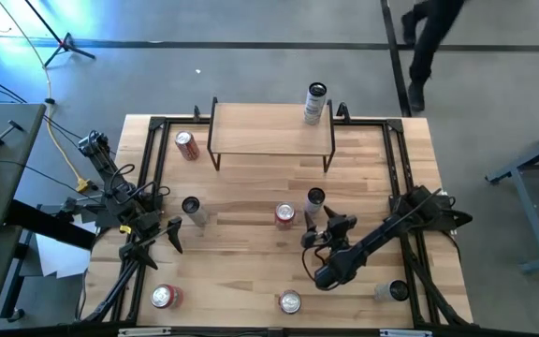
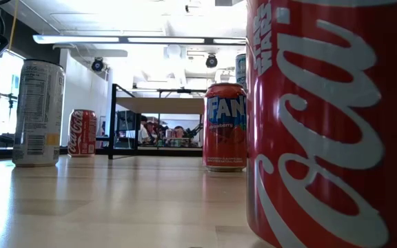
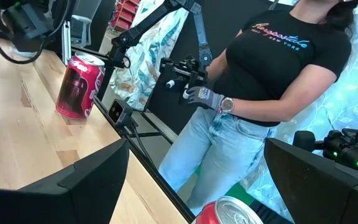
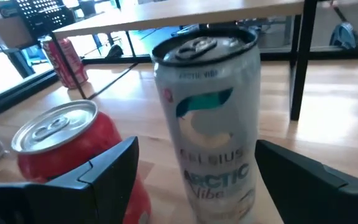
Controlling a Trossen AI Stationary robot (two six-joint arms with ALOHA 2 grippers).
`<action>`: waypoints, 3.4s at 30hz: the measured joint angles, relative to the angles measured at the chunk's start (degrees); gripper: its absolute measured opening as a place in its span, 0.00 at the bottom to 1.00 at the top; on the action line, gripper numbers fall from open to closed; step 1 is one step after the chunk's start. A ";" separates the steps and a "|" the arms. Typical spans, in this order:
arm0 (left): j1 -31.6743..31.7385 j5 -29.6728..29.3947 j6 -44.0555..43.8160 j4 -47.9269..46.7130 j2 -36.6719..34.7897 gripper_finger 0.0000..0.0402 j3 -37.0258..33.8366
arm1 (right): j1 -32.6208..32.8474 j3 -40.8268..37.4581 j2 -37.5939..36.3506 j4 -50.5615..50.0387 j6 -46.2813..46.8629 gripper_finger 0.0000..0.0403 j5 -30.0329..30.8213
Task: Place canned beverage on shelf
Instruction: Put the white blue soda can on the shelf aligned with the white blue soda can
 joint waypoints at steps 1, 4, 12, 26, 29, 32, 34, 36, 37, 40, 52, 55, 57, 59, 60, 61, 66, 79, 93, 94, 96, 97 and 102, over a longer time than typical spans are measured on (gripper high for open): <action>-0.01 -0.01 0.00 0.00 0.00 0.90 0.02 | -0.30 0.00 0.00 -0.86 0.58 0.77 0.51; 0.00 -0.01 0.00 0.00 0.00 0.90 0.00 | -0.98 0.00 0.00 -1.18 1.81 0.77 1.31; 0.01 -0.01 0.00 0.00 0.00 0.90 0.00 | -2.29 0.00 0.00 -3.71 3.00 0.84 1.80; 0.01 -0.01 0.00 0.00 0.00 0.90 0.00 | -5.81 0.02 0.00 -4.99 2.94 0.92 3.93; 0.01 -0.01 0.00 0.00 0.00 0.90 0.01 | -6.78 0.02 0.00 -4.97 2.97 0.93 3.91; -0.01 0.00 0.00 0.00 0.00 0.90 0.01 | -7.41 0.02 0.00 -4.97 2.88 0.93 3.87; 0.00 -0.01 0.00 0.00 0.00 0.90 0.01 | -7.45 0.02 0.00 -4.88 3.01 0.93 3.45; -0.01 -0.01 0.00 0.00 0.00 0.90 0.00 | -7.41 0.02 0.00 -4.67 3.01 0.93 2.86; -0.01 -0.01 0.00 0.00 0.00 0.90 0.00 | -7.41 0.02 0.00 -4.69 3.01 0.93 2.75; -0.01 -0.01 0.00 0.00 0.00 0.90 0.01 | -7.41 0.02 0.00 -4.69 2.89 0.93 2.63; -0.01 0.00 0.00 0.00 0.00 0.90 0.00 | -7.36 0.02 -0.02 -2.78 2.62 0.68 2.65; 0.01 0.00 0.00 0.00 0.00 0.90 0.00 | -7.33 0.02 -0.02 -2.08 1.74 0.61 2.84; -0.01 -0.01 0.00 0.00 0.00 0.90 0.00 | -7.26 0.02 -0.02 -1.97 1.06 0.60 2.84; 0.01 0.01 0.00 0.00 0.00 0.90 0.00 | -7.06 0.02 -0.02 -1.89 0.39 0.60 2.79; 0.00 -0.01 0.00 0.00 0.00 0.90 0.00 | -6.98 0.02 -0.02 -1.96 0.39 0.60 2.77; 0.01 -0.01 0.00 0.00 0.00 0.90 0.00 | -6.97 0.02 -0.02 -2.02 0.35 0.61 2.74; 0.01 -0.01 0.00 0.00 0.00 0.90 0.00 | -6.56 0.02 -0.18 -2.15 0.23 0.62 2.57; 0.01 -0.01 0.00 0.00 0.00 0.90 0.00 | -6.47 0.04 -7.52 -4.25 -3.88 0.61 2.90; -0.01 -0.01 0.00 0.00 0.00 0.90 0.00 | -9.96 5.58 -19.56 -5.83 -25.50 0.61 1.31; 0.01 -0.01 0.00 0.00 -0.02 0.90 0.00 | -10.50 6.53 -20.26 -5.85 -27.88 0.61 1.31; 0.01 -0.01 0.00 0.00 0.00 0.90 0.00 | -11.63 8.46 -21.34 -5.97 -31.79 0.61 1.35; 0.00 -0.01 0.00 -0.02 0.00 0.90 0.00 | -12.16 9.43 -21.85 -6.15 -33.24 0.61 1.31; 0.01 -0.01 0.00 0.00 -0.01 0.90 0.00 | -14.96 12.81 -24.33 -6.24 -37.90 0.61 1.57</action>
